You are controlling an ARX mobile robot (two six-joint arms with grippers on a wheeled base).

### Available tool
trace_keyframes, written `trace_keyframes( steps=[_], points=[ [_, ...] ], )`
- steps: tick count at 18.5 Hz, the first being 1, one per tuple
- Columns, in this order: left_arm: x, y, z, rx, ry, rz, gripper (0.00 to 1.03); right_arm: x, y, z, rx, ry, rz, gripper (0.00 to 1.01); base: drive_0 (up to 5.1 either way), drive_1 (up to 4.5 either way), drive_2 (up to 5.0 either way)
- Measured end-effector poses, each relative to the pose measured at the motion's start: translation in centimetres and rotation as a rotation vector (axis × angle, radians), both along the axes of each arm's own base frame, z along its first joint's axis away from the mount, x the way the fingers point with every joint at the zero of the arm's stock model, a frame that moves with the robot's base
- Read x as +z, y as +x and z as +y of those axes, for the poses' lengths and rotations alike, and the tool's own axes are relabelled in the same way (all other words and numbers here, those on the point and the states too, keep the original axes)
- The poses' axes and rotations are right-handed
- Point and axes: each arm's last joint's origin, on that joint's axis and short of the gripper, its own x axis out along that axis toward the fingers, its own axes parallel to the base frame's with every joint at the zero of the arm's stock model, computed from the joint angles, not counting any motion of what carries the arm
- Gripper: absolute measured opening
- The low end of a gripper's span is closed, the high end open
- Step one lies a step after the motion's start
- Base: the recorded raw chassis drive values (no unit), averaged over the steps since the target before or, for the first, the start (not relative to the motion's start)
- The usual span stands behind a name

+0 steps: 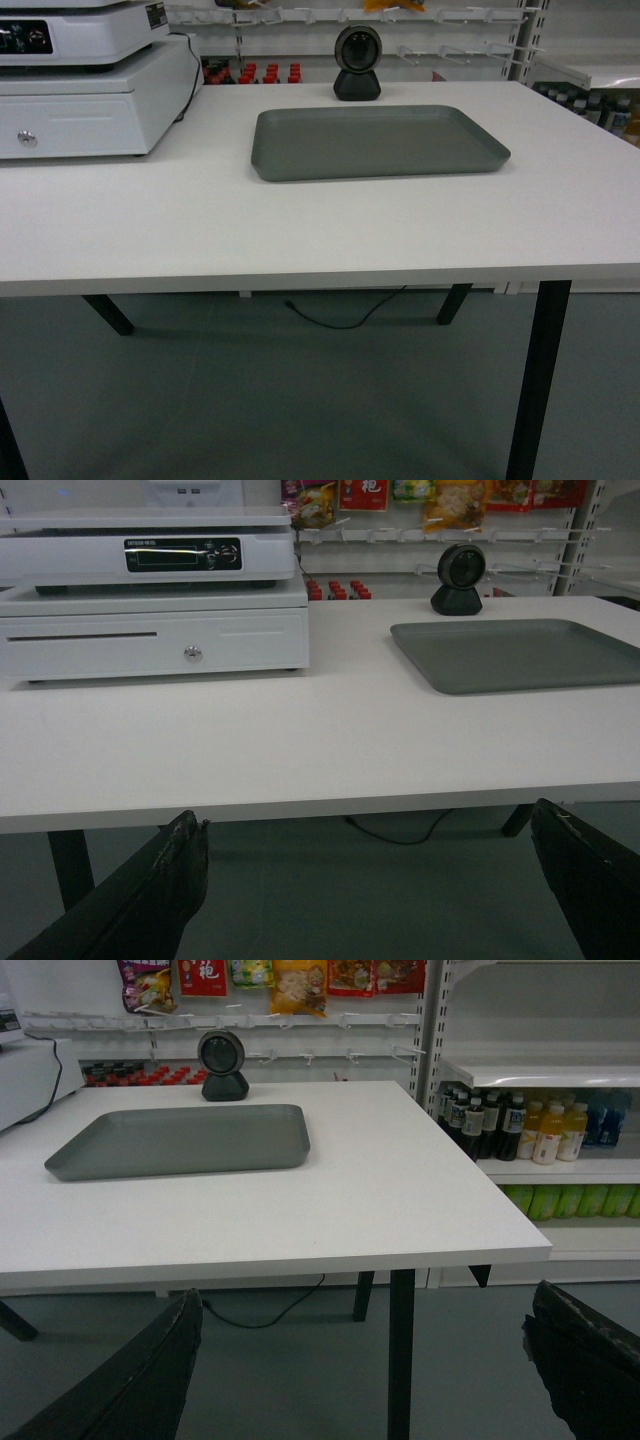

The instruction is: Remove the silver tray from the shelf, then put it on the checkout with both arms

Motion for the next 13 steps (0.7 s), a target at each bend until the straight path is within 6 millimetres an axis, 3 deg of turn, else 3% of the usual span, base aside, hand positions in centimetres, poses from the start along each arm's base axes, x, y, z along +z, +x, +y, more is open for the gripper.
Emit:
trace_keyframes(
  steps=[13],
  points=[
    [-0.02,0.0,0.0,0.0,0.001,0.002,0.98,-0.02,0.0,0.0,0.0,0.0,0.002,0.98,0.0,0.0,0.0]
  ],
)
